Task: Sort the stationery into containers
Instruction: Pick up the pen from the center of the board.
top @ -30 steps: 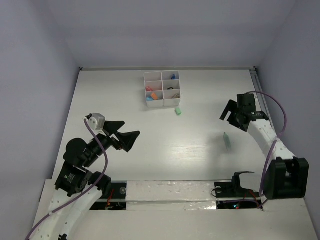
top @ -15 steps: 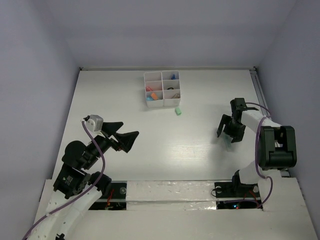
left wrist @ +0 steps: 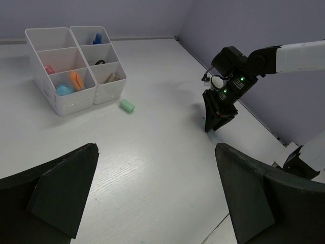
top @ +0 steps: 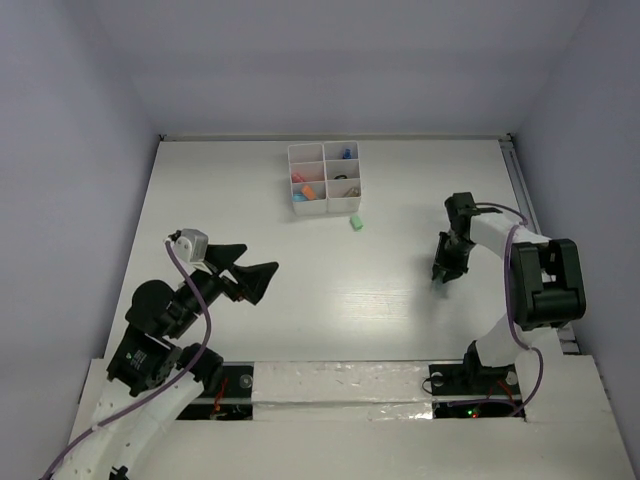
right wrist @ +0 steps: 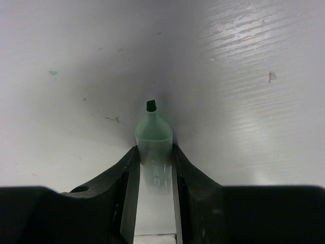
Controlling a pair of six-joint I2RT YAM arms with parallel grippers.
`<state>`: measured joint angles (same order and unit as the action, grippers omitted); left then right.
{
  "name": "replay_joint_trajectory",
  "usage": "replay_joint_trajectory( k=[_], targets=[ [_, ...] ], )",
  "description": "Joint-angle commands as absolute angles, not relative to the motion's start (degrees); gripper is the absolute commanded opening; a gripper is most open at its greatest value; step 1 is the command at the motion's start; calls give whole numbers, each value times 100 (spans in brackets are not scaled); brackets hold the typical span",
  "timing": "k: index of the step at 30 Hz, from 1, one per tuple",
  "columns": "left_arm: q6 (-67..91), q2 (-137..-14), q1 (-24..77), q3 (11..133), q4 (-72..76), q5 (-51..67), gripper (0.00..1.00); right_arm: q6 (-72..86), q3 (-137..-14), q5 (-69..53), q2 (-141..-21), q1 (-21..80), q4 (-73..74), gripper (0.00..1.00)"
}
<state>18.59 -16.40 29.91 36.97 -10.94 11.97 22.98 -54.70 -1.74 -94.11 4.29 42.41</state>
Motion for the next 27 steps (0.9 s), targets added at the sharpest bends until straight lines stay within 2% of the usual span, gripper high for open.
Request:
replay_joint_trajectory(
  k=[1, 4, 12, 16, 17, 23, 27],
  targets=[
    [1916, -1810, 3023, 3691, -879, 1213, 99, 2329, -5431, -299, -9686, 684, 3815, 11],
    [1942, -2021, 3023, 3674, -835, 1467, 99, 2320, -5501, -343, -9545, 1220, 3543, 2],
    [1942, -3084, 3023, 3612, -598, 2416, 98, 2908, -6466, -562, -8852, 3171, 2585, 0],
    [1925, -3708, 2910, 3630, -624, 2593, 91, 3128, -6890, -606, -8841, 3857, 1742, 0],
    [1925, -3900, 2909, 3621, -624, 2601, 86, 3181, -6943, -685, -8885, 4041, 1340, 0],
    [1951, -4183, 2909, 3630, -703, 2225, 74, 3568, -7391, -1028, -9438, 4482, 64, 0],
    [1960, -4210, 2804, 3682, -852, 1820, 73, 3796, -7541, -1160, -9633, 4807, -553, 0]
  ],
)
